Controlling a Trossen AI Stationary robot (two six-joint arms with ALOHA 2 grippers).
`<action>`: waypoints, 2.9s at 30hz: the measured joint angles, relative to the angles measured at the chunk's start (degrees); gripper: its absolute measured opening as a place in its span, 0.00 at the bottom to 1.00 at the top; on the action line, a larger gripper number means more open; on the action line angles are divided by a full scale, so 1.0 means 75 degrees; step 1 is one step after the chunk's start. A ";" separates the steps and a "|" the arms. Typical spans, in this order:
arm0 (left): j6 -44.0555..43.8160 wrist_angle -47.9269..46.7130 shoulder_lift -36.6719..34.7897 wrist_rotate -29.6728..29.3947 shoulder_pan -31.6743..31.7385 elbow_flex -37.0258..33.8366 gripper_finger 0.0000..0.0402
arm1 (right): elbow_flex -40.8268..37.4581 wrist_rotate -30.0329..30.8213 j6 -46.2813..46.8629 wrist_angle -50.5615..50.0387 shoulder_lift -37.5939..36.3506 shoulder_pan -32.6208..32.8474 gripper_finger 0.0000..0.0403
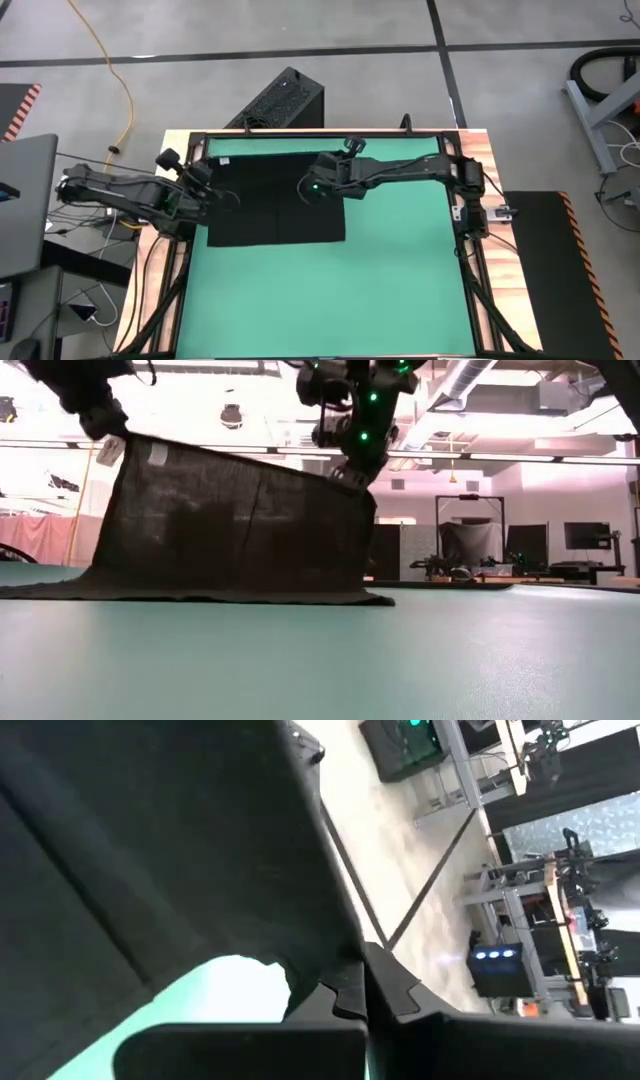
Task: Roll towel
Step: Roll the black towel
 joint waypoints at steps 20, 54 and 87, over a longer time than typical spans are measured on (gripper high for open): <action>0.1709 0.0731 -0.0033 0.0380 0.1599 -0.0029 0.07 | -0.0003 -0.1363 -0.1085 0.1729 -0.0032 -0.0755 0.13; 0.2772 0.5957 0.0138 0.6487 0.1633 -0.1219 0.19 | -0.0227 -0.7311 -0.4168 0.2311 0.0012 -0.1732 0.42; 0.1388 0.9266 0.7426 0.5008 -0.0910 -0.0745 0.00 | -0.0551 -0.7170 -0.4157 0.0710 -0.1654 -0.1779 0.16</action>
